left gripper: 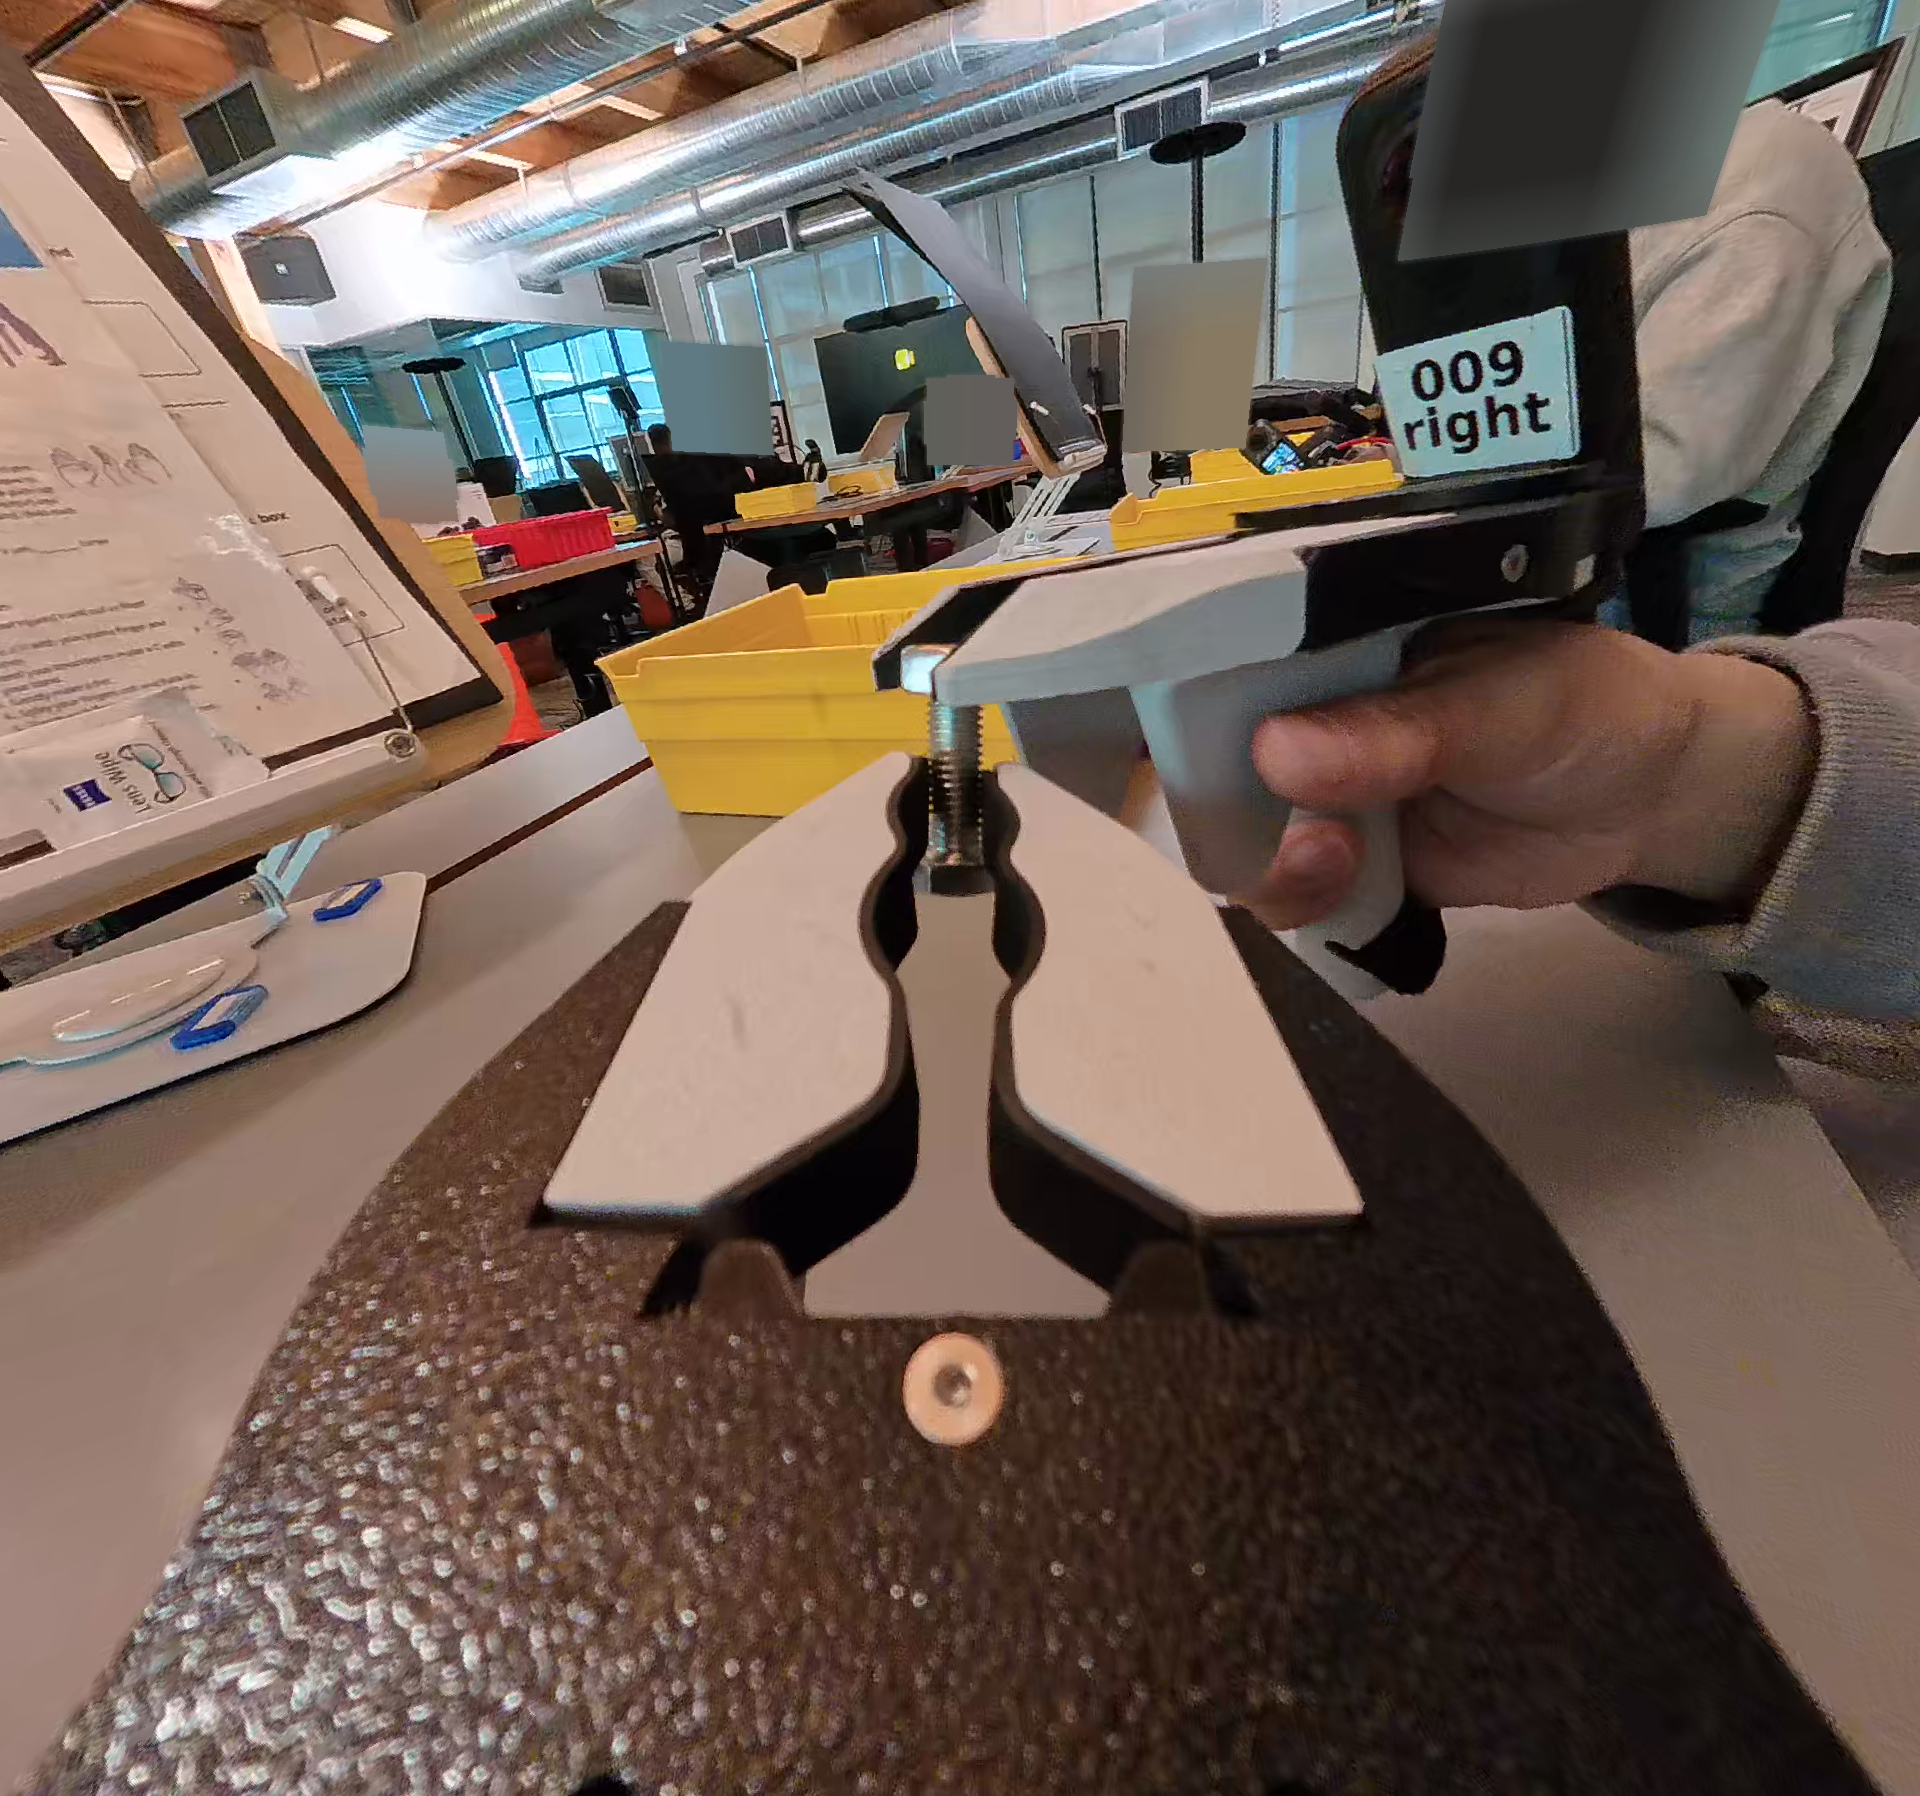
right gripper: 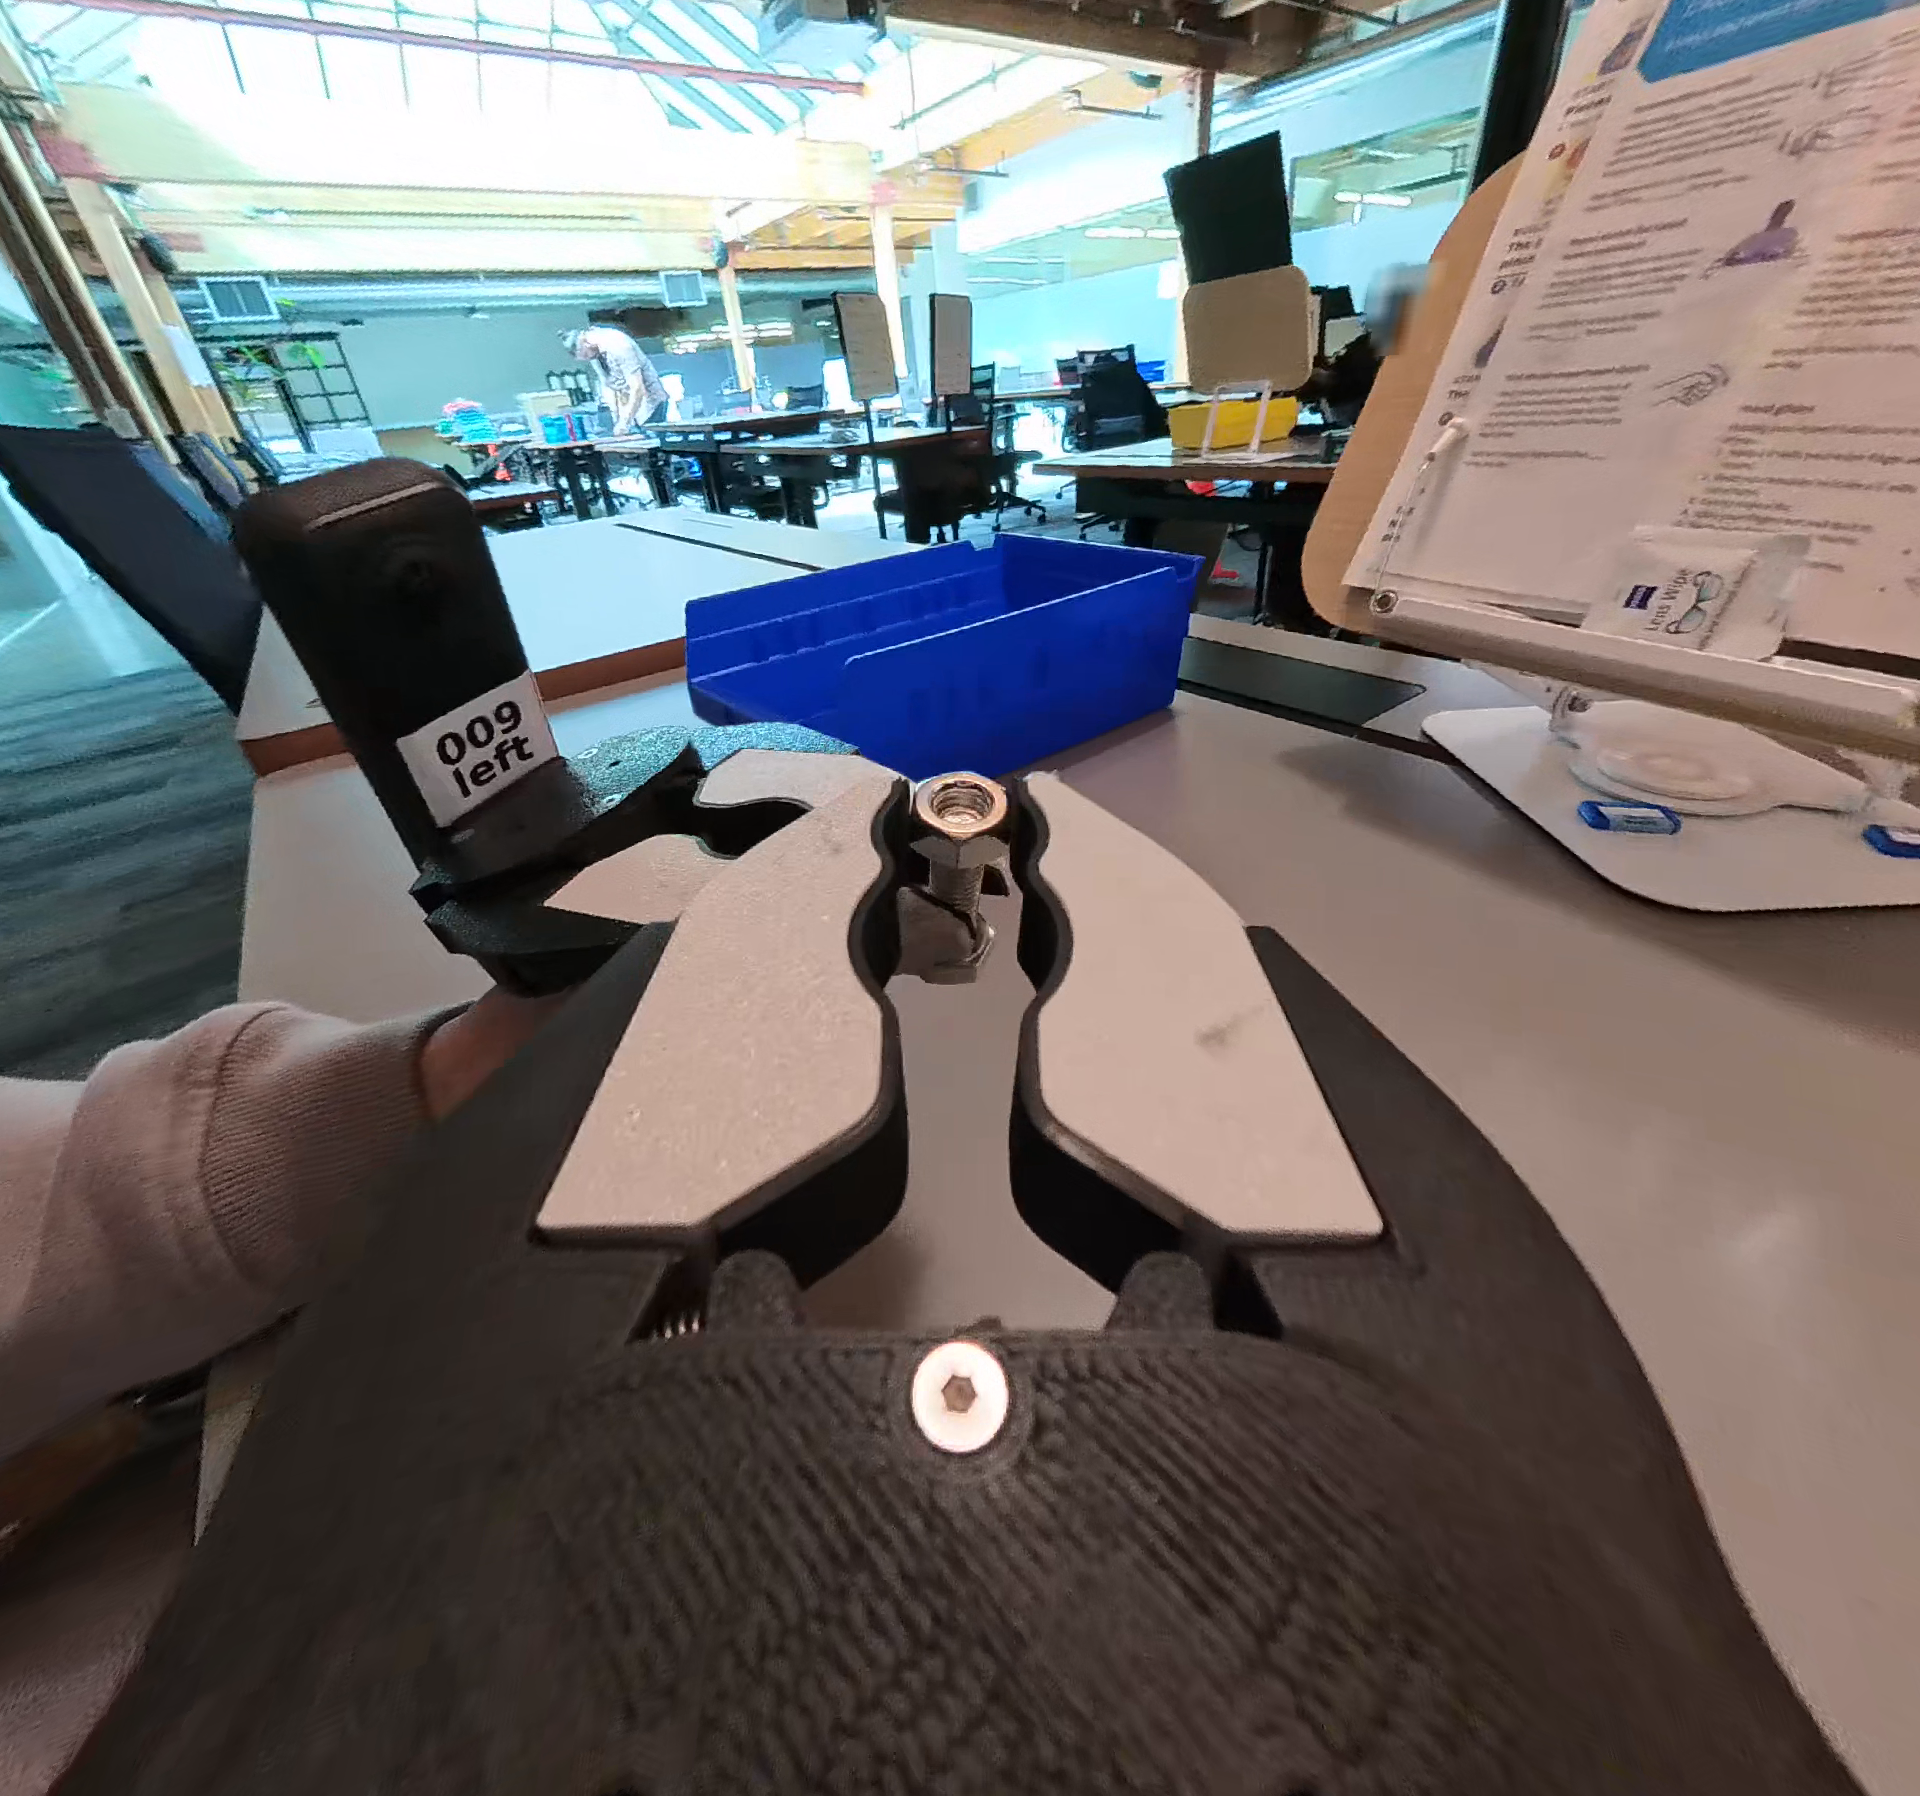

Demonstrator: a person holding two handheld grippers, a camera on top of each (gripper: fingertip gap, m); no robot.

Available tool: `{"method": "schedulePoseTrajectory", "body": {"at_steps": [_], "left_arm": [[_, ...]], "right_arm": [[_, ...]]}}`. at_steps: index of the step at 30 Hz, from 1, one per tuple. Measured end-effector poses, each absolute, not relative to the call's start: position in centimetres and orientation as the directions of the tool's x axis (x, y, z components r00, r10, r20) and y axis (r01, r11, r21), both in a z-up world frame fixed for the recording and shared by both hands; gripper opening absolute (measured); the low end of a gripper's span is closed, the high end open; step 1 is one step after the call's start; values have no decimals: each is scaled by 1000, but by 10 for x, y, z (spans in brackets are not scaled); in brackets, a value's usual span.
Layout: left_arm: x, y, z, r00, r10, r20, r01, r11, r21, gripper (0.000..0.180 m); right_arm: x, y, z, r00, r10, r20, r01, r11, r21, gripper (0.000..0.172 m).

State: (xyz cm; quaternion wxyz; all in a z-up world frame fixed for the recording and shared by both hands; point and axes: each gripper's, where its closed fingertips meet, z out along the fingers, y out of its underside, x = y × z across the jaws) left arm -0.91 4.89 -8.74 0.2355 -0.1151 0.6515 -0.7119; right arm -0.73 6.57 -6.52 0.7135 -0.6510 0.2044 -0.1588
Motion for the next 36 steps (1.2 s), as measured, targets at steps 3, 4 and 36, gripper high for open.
{"method": "schedulePoseTrajectory", "body": {"at_steps": [3,4,36], "left_arm": [[-17,47,-84,-907,-405,-114,165,-95,-982,8],[-24,46,-82,-938,-334,-93,142,-127,-982,8],[-34,40,-87,-986,-167,19,9,-165,-986,8]], "right_arm": [[-17,68,-61,920,-392,-16,15,77,-997,18],[-24,67,-60,951,-309,-12,12,74,-997,18],[123,-213,-138,254,-918,305,-318,-377,-870,23]]}}
